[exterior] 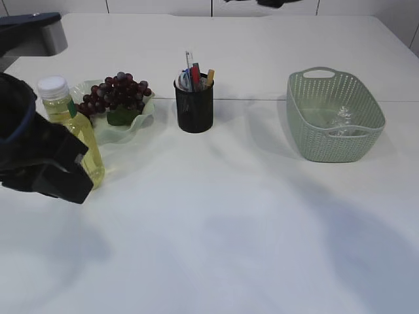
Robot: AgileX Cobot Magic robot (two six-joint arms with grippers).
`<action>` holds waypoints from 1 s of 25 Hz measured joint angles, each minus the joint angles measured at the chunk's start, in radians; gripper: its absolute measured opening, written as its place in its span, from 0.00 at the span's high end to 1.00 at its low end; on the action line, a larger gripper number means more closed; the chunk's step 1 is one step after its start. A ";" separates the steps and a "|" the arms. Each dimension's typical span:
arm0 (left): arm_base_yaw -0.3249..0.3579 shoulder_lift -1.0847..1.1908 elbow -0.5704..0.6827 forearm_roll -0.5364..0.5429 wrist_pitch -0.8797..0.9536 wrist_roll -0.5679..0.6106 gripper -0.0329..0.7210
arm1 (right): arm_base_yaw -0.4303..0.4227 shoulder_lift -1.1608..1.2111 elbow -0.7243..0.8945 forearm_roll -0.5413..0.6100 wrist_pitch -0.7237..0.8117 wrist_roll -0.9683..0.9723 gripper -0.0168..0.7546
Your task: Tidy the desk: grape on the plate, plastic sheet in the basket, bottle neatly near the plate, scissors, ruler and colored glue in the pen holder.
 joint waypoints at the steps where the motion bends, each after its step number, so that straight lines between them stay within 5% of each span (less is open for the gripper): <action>1: 0.000 0.000 0.000 0.002 -0.013 0.000 0.64 | 0.000 -0.025 0.000 -0.003 0.057 0.002 0.55; 13: 0.000 -0.236 0.000 0.179 -0.193 0.000 0.64 | 0.000 -0.227 -0.009 -0.015 0.685 0.004 0.46; 17: 0.000 -0.351 0.011 0.276 -0.200 -0.045 0.64 | 0.000 -0.239 -0.009 -0.005 0.724 0.001 0.46; 25: 0.000 -0.629 0.179 0.616 -0.112 -0.377 0.64 | 0.000 -0.417 0.097 0.043 0.718 -0.058 0.46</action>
